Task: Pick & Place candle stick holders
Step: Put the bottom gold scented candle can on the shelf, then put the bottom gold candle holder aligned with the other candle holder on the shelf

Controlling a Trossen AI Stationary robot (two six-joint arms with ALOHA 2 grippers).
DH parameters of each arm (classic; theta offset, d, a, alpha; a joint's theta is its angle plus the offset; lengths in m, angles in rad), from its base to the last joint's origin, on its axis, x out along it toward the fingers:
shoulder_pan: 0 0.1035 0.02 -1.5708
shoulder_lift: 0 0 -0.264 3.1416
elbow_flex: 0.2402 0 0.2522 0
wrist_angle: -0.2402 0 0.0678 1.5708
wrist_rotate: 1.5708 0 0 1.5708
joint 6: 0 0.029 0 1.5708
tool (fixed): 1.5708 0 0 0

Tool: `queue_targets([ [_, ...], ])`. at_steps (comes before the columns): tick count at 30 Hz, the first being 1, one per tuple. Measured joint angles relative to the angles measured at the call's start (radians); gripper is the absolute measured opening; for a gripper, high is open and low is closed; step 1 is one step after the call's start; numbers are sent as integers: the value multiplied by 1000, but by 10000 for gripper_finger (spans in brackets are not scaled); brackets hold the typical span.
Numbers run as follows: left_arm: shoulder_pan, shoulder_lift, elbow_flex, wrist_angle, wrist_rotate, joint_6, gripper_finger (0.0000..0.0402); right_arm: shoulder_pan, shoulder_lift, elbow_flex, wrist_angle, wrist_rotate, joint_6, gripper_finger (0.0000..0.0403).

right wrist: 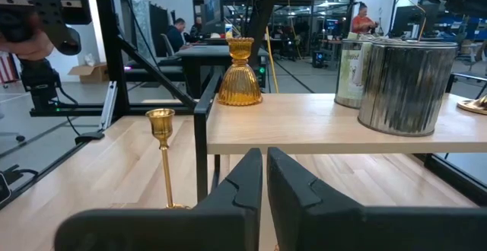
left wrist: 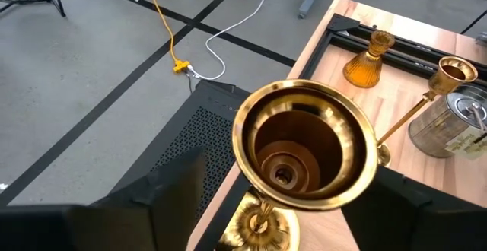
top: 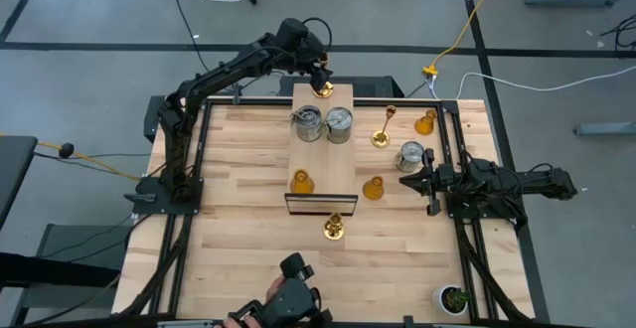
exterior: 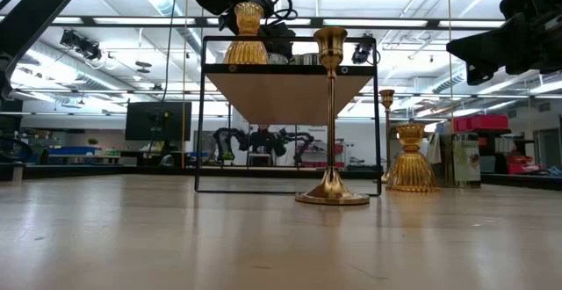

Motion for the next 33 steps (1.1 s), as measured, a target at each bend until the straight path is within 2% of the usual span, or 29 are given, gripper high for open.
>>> queue_targets([
  [15,-11,-1,0,-1,0,1,334,0,0,0,0,0,0,27],
  [23,-15,-29,0,0,-63,26,361,0,0,0,0,0,0,27],
  [26,-16,-29,0,-8,-59,27,370,0,0,0,0,0,0,27],
  [33,-31,-29,0,-67,-50,27,371,0,0,0,0,0,0,27],
])
